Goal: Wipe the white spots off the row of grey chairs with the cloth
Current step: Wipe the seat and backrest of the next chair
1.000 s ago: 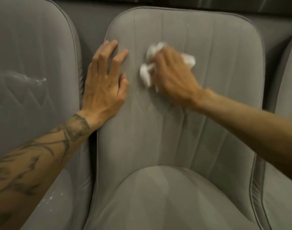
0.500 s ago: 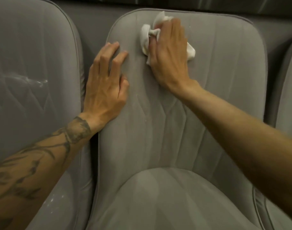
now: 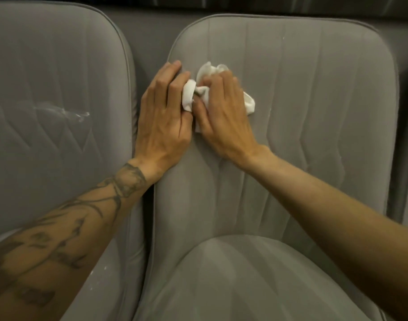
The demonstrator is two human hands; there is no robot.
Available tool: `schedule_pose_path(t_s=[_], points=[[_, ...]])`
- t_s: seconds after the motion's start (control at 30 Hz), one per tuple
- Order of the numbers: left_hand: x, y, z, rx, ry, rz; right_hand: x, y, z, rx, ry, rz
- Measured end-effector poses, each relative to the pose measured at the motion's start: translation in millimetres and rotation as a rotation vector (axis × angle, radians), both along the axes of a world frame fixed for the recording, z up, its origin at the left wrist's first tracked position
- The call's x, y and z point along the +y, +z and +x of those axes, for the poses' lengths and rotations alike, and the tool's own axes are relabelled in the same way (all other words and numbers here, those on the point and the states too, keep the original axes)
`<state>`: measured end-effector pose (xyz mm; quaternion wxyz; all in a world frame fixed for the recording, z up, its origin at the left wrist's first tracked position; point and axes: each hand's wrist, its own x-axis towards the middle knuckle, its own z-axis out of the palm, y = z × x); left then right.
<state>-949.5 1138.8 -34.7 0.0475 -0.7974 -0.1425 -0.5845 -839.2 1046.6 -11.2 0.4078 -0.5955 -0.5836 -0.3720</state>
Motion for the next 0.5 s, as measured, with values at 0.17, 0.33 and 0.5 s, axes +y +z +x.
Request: schedule_pose_path(t_s=[0.17, 0.33, 0.5], points=[[2.6, -2.1, 0.6, -0.021, -0.005, 0.005, 10.8, 13.5, 3.0, 0.047, -0.061, 0.108], [-0.7, 0.0, -0.9, 0.004, -0.02, -0.009, -4.2, -1.8, 5.9, -0.013, -0.074, -0.013], [-2.8, 0.6, -3.0, 0.0, -0.021, -0.021, 13.7, 21.7, 8.0, 0.077, -0.21, 0.16]])
